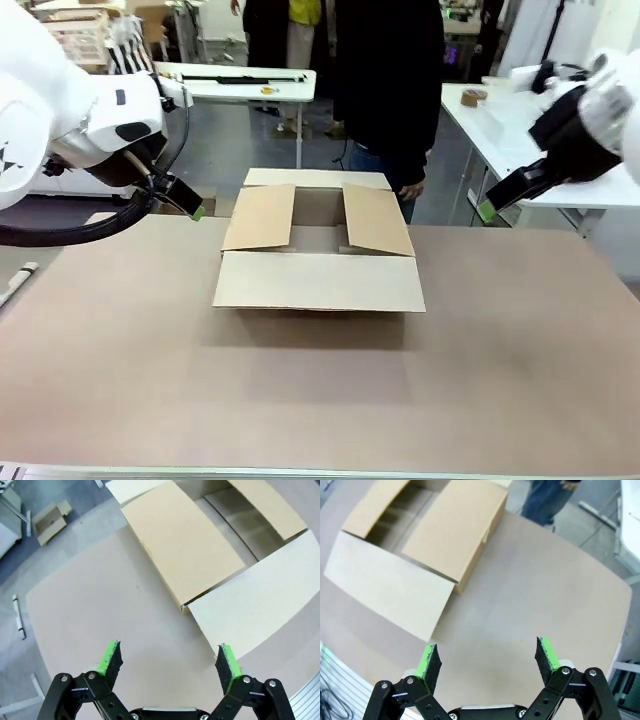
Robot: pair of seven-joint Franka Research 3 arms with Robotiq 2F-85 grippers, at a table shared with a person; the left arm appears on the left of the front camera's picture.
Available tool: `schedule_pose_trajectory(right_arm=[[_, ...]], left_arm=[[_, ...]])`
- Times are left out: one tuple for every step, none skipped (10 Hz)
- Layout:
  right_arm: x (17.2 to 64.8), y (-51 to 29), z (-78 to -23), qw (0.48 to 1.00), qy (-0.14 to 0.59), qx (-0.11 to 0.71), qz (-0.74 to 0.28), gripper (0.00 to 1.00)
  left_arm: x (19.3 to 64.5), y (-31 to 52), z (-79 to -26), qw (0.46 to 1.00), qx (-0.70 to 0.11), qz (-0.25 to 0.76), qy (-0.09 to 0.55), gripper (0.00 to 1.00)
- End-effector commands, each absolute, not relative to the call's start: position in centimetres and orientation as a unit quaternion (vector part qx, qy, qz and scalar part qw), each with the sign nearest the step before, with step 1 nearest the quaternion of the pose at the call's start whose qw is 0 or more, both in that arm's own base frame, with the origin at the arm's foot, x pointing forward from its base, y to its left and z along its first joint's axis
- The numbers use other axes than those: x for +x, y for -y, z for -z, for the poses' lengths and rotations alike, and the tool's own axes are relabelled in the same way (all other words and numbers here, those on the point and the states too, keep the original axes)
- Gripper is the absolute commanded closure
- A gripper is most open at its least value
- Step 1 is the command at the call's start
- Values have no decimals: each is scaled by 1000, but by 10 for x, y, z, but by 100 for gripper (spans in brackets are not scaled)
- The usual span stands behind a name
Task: Pack the gift set into the box.
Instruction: Place both hands on the side flaps of the Package Box and spread them outward.
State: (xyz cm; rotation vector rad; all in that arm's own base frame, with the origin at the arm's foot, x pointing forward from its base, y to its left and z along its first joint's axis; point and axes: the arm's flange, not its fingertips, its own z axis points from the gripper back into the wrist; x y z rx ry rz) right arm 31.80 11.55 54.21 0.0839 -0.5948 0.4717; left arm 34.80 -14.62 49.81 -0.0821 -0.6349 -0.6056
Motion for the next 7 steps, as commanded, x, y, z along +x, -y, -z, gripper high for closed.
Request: schedule_pose_trajectory(right_arm=[[329, -114, -523, 933, 265, 42, -241, 0], [318, -115, -542, 928, 290, 41, -230, 0], [333, -109, -520, 938, 240, 169, -184, 0], [342, -97, -514, 937, 164, 283, -118, 0], [345, -82, -523, 897, 146, 417, -4, 0], [342, -64, -533, 850, 94, 517, 40, 0], [338, -42, -540, 805, 80, 584, 72, 0]], left_arm=[[374, 143, -452, 917, -21, 290, 273, 0], [374, 143, -452, 917, -21, 290, 273, 0], [355, 145, -485, 910, -35, 291, 293, 0], [360, 139, -481, 879, -202, 345, 260, 0], [360, 124, -492, 844, -345, 346, 222, 0], [359, 111, -500, 810, -438, 337, 196, 0], [357, 93, -505, 759, -532, 341, 157, 0]])
